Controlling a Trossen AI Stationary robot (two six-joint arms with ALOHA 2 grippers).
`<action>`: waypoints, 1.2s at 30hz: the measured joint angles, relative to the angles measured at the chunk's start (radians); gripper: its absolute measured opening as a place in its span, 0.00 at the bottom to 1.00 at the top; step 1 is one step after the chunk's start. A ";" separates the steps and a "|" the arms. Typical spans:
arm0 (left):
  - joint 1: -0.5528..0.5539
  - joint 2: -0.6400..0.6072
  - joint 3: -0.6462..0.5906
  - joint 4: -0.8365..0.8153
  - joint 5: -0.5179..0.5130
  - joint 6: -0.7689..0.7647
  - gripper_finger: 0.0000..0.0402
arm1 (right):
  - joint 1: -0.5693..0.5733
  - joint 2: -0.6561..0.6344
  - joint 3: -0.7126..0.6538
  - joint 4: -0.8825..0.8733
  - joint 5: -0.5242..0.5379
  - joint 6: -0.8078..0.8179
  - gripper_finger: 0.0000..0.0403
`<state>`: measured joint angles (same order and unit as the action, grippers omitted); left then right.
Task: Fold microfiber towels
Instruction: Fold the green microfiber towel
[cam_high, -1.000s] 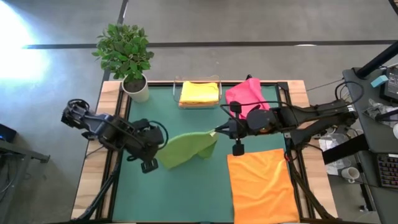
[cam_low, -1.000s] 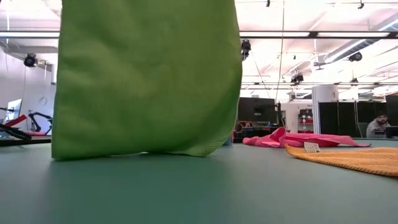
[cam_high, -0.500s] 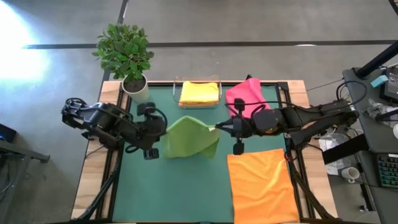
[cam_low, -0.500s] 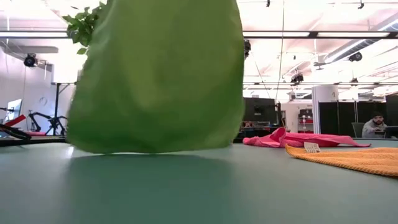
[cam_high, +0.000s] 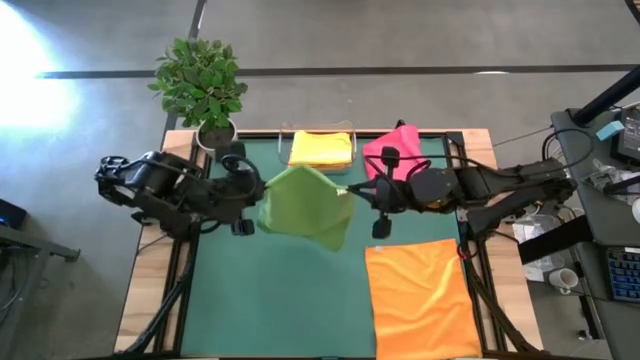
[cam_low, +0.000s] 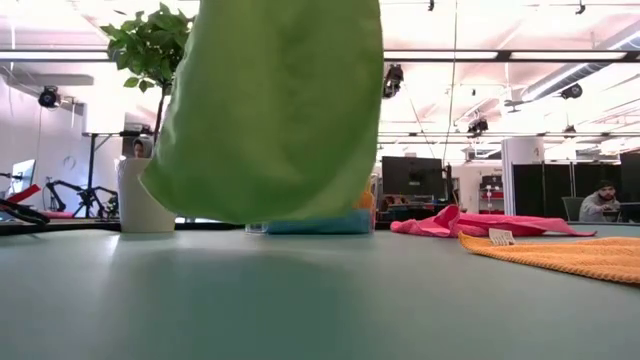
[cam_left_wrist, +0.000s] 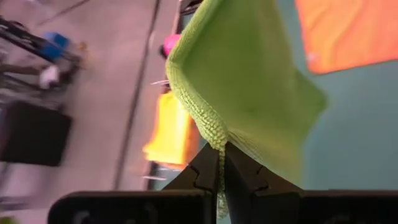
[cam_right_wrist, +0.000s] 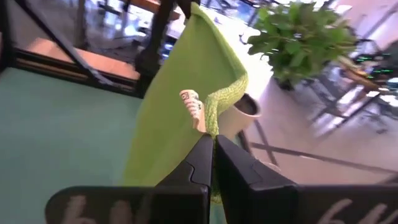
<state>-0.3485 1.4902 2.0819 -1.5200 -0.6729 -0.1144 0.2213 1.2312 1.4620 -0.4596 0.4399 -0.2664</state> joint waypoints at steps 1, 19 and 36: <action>0.015 0.000 -0.005 0.000 -0.015 0.028 0.00 | -0.008 0.001 0.000 0.002 0.020 -0.015 0.02; 0.407 0.007 -0.026 0.211 0.012 0.364 0.00 | -0.170 0.030 -0.001 0.103 -0.026 -0.225 0.02; 0.024 0.050 -0.422 0.247 0.630 -0.579 0.00 | -0.031 0.154 -0.147 -0.052 -0.424 0.462 0.02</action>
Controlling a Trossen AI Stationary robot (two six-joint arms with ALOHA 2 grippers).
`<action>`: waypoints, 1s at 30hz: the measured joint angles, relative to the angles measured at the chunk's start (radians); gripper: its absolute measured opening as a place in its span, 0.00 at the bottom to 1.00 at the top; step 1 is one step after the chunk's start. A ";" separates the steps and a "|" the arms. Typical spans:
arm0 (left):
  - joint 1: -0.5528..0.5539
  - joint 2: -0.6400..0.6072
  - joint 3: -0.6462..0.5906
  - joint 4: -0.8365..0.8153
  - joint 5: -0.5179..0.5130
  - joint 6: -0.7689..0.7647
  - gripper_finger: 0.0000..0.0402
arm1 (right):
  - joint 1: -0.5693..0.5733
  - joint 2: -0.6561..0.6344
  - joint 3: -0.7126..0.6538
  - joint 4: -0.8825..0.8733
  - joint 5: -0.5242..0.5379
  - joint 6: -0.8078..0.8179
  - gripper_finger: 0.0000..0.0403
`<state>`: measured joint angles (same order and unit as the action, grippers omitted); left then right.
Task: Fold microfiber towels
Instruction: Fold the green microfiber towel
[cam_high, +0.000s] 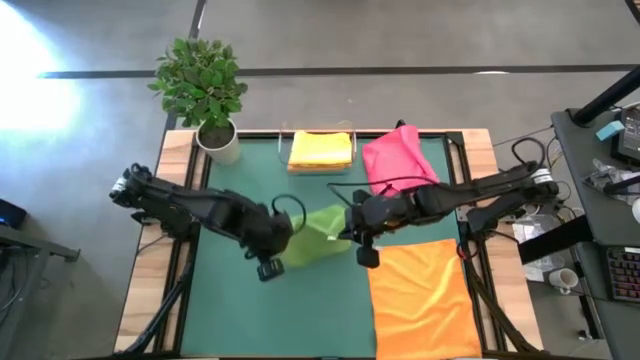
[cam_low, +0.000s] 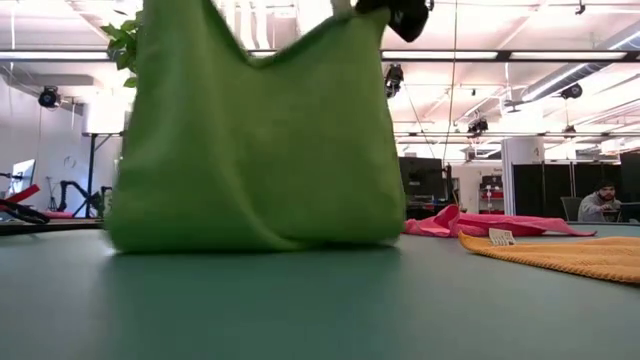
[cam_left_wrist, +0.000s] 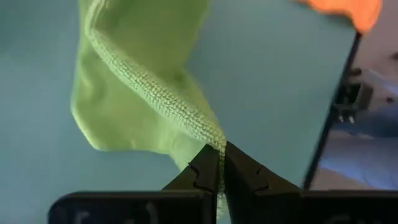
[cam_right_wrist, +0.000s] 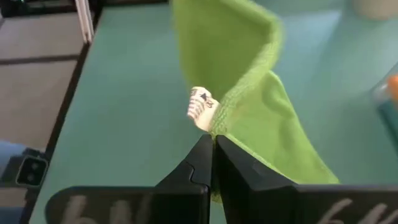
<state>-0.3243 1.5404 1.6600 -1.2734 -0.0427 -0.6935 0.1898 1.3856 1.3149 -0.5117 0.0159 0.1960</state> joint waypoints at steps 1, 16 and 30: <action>-0.010 0.001 -0.025 0.007 0.021 -0.026 0.00 | 0.004 0.010 0.000 0.004 -0.013 0.017 0.02; -0.013 0.002 -0.331 0.233 0.028 -0.141 0.00 | 0.015 0.177 -0.072 0.015 -0.010 0.049 0.02; 0.097 0.002 -0.513 0.284 -0.047 -0.139 0.00 | -0.044 0.314 -0.078 -0.036 0.235 0.083 0.02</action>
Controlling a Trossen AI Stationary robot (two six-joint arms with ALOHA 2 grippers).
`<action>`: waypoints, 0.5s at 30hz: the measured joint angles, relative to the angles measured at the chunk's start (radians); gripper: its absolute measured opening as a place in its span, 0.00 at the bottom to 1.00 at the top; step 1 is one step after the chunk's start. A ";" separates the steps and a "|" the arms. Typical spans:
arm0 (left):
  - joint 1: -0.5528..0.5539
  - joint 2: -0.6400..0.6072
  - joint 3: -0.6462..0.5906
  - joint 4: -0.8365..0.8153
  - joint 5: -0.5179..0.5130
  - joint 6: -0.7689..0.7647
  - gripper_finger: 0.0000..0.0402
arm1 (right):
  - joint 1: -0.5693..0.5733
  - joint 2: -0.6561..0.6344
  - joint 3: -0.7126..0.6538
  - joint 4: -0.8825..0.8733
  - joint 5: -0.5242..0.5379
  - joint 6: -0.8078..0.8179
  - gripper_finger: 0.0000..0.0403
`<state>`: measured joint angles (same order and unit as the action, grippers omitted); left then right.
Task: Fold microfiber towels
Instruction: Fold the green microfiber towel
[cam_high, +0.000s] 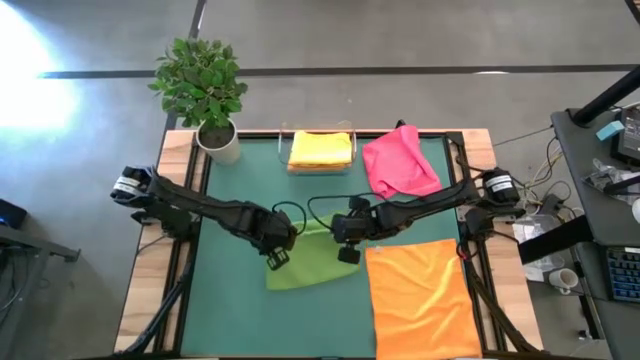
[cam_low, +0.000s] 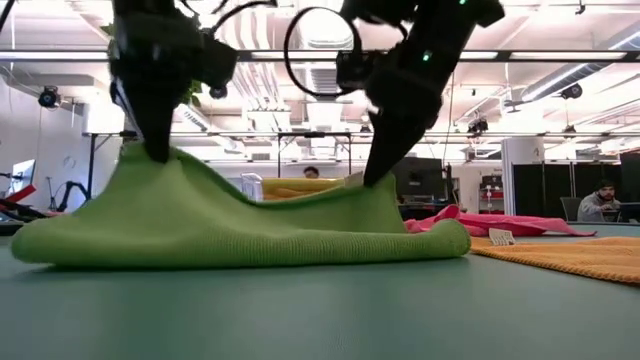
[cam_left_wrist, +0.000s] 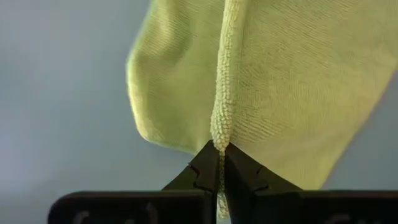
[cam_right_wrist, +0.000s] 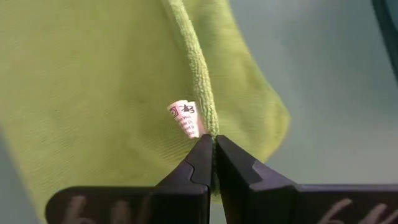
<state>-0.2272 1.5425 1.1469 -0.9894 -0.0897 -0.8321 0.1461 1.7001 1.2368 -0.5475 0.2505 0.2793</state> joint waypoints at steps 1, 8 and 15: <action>0.014 0.000 -0.005 0.007 -0.002 0.000 0.00 | -0.007 0.003 -0.001 0.002 0.006 0.004 0.02; 0.092 0.000 -0.045 0.033 -0.016 0.050 0.00 | -0.077 0.027 -0.009 0.000 0.028 0.018 0.02; 0.117 0.000 -0.070 0.066 -0.017 0.062 0.00 | -0.113 0.033 -0.010 0.003 0.010 0.009 0.02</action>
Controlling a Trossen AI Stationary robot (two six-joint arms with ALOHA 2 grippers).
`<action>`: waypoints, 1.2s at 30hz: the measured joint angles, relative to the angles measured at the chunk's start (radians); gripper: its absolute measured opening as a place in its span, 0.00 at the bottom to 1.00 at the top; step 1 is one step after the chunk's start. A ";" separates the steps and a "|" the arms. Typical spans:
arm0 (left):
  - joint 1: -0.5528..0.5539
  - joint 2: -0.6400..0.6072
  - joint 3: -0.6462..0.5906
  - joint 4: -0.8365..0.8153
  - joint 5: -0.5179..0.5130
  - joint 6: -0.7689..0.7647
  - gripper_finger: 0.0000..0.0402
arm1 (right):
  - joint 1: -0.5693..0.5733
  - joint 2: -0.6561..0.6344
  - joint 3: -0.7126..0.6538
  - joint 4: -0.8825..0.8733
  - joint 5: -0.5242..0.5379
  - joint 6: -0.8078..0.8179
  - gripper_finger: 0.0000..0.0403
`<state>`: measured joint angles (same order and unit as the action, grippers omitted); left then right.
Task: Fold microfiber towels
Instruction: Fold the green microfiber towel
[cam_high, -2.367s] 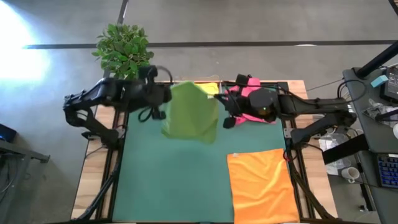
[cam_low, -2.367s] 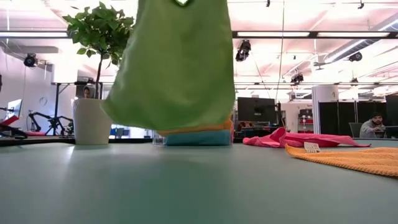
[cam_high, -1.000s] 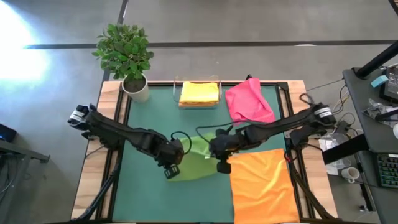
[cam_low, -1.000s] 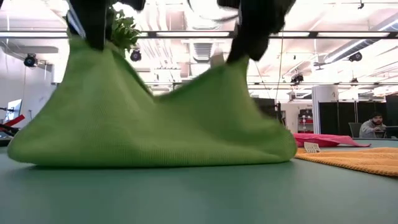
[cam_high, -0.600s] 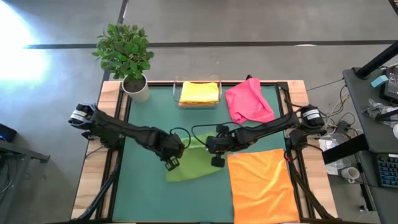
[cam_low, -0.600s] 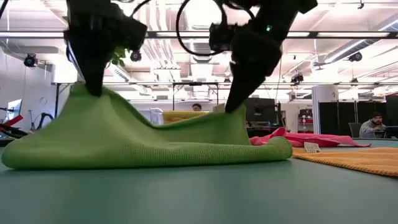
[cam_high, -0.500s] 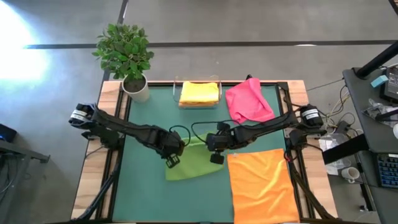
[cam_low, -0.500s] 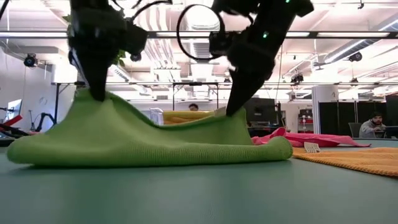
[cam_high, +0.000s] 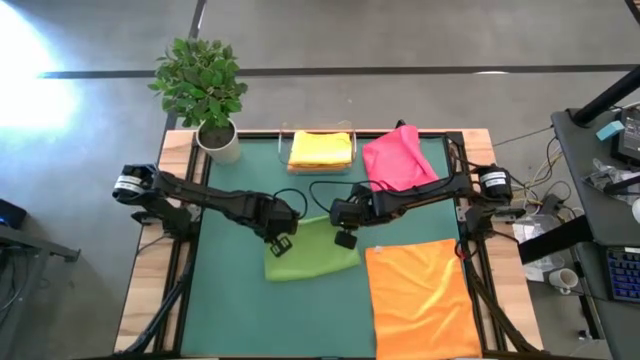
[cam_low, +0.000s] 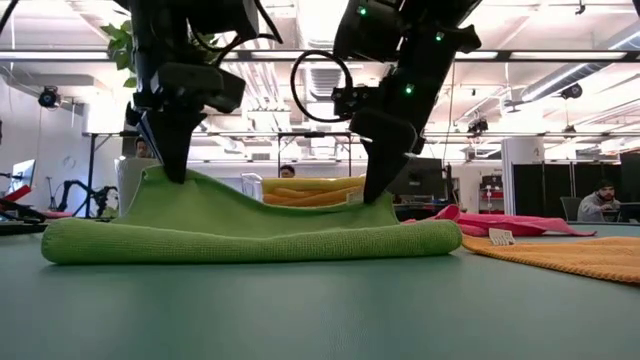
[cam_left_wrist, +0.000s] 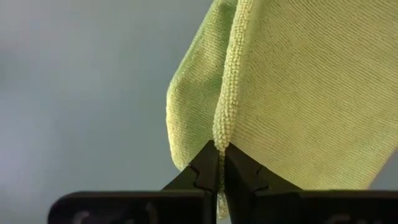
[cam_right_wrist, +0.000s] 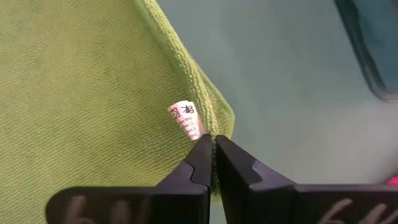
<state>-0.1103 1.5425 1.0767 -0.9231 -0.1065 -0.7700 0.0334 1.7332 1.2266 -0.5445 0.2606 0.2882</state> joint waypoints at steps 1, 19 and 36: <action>0.000 0.000 0.000 0.000 -0.004 0.000 0.00 | 0.000 0.000 0.000 0.001 -0.002 0.000 0.02; 0.007 -0.002 0.036 -0.089 0.008 0.016 0.34 | -0.020 -0.052 0.047 -0.085 0.002 -0.124 0.29; -0.163 0.005 0.028 0.279 0.017 -0.063 0.37 | -0.036 -0.441 -0.149 -0.054 -0.172 -0.135 0.28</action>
<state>-0.2734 1.5471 1.1042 -0.6441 -0.0891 -0.8330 -0.0025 1.2918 1.0778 -0.5983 0.0889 0.1533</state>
